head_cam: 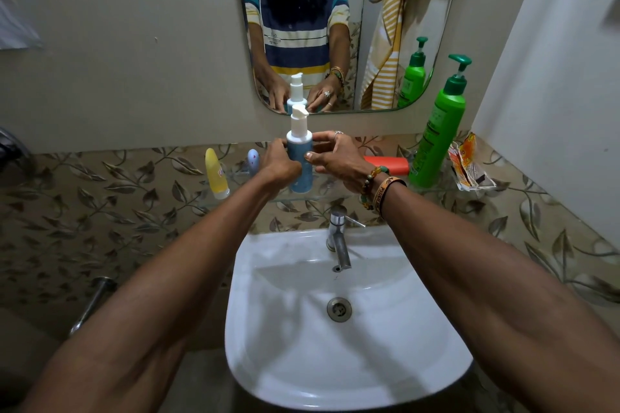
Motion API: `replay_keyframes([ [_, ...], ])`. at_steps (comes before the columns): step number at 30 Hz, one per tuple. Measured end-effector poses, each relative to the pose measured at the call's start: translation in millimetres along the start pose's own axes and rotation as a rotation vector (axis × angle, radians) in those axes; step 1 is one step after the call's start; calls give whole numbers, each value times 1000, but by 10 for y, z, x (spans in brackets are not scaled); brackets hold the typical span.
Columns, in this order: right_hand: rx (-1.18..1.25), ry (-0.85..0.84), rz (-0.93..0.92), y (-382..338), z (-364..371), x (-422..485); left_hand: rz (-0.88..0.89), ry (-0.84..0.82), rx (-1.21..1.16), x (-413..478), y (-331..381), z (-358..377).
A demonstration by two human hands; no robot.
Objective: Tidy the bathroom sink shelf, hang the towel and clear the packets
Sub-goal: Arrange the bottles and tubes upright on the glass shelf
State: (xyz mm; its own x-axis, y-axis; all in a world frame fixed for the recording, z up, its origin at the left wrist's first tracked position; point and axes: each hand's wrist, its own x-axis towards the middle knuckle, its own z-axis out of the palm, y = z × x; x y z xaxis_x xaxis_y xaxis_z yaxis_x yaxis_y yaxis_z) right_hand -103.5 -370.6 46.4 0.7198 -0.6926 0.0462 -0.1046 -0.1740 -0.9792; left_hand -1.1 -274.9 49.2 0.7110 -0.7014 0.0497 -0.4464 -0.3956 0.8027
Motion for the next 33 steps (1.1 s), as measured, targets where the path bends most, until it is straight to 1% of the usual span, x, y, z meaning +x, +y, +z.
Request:
replay_keyframes([
  [8,-17,38,6,-31,-61,-120,-24,62,134,-111,47,3],
  [12,-19,54,6,-37,-104,-180,-58,45,110,-183,74,23],
  [16,-18,50,6,-50,-136,-248,-112,80,158,-270,80,28],
  [22,-9,40,2,-62,-155,-297,-124,70,129,-345,78,18],
  [28,3,61,0,14,-140,-302,-98,173,89,-419,53,31],
  [33,-7,68,-5,67,-129,-341,-110,195,56,-470,51,25],
])
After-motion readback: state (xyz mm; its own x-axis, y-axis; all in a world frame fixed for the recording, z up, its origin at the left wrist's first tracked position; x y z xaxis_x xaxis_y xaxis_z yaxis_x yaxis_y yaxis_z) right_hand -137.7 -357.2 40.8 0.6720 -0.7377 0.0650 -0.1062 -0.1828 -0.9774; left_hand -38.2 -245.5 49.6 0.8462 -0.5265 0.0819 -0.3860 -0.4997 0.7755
